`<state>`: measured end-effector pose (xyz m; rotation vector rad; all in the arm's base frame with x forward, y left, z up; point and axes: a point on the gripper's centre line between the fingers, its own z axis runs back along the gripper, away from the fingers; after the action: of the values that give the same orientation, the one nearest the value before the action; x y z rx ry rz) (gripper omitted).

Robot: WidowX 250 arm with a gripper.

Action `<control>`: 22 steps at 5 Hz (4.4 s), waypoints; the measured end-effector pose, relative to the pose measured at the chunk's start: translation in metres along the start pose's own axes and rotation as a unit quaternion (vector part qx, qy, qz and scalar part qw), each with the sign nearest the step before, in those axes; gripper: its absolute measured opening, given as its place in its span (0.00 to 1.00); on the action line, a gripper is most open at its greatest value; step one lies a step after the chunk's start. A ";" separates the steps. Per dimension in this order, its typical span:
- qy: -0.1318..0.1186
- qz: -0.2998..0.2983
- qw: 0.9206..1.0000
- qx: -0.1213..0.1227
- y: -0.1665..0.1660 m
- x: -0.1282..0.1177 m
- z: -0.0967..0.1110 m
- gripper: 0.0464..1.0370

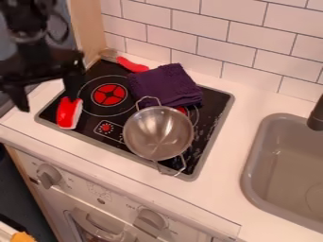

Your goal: Move the sushi to the upper right corner of the stove

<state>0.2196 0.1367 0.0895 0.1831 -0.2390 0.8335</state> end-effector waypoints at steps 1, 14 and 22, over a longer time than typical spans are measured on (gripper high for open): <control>-0.007 -0.023 1.000 0.011 0.000 0.008 -0.019 0.96; -0.055 -0.080 0.991 -0.090 -0.134 0.024 0.009 0.55; -0.022 -0.219 0.965 -0.141 -0.276 -0.044 -0.046 0.91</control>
<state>0.4041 -0.0640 0.0147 -0.0148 -0.3416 0.3499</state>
